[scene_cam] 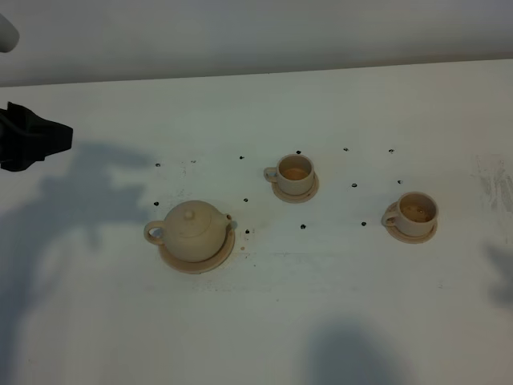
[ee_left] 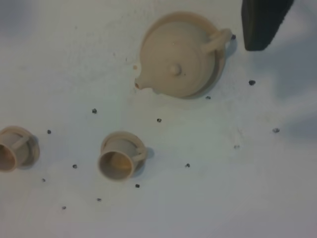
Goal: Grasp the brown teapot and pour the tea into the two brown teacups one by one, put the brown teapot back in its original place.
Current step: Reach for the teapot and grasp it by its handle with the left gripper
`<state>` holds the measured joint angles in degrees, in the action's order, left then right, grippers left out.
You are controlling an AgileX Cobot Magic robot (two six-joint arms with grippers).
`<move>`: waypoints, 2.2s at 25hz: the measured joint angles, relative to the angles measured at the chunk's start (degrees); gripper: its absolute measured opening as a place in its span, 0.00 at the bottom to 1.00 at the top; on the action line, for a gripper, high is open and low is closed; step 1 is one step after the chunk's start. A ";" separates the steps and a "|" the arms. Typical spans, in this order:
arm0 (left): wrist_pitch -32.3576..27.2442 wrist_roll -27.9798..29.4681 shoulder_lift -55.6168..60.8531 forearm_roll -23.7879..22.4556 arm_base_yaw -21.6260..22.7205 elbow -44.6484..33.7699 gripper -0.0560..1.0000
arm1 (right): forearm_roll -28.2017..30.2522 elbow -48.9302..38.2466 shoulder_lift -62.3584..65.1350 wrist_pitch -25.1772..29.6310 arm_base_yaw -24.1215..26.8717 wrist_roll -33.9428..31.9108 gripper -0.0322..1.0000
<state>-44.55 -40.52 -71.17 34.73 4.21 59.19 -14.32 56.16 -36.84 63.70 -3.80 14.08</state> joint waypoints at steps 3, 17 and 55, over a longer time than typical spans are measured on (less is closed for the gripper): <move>-0.25 0.66 0.00 -0.88 0.00 0.00 0.52 | 2.48 -3.30 7.19 0.95 0.00 -2.55 0.59; 0.03 -0.11 0.00 -1.00 0.00 0.00 0.52 | 8.80 -23.50 33.96 0.07 0.00 -8.57 0.59; 9.55 -3.19 -17.69 -0.60 -11.04 0.00 0.49 | 8.95 -26.23 37.24 0.72 6.66 -10.32 0.59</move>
<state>-35.01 -43.71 -88.86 34.13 -6.83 59.19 -5.37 29.92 0.40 64.42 2.87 3.76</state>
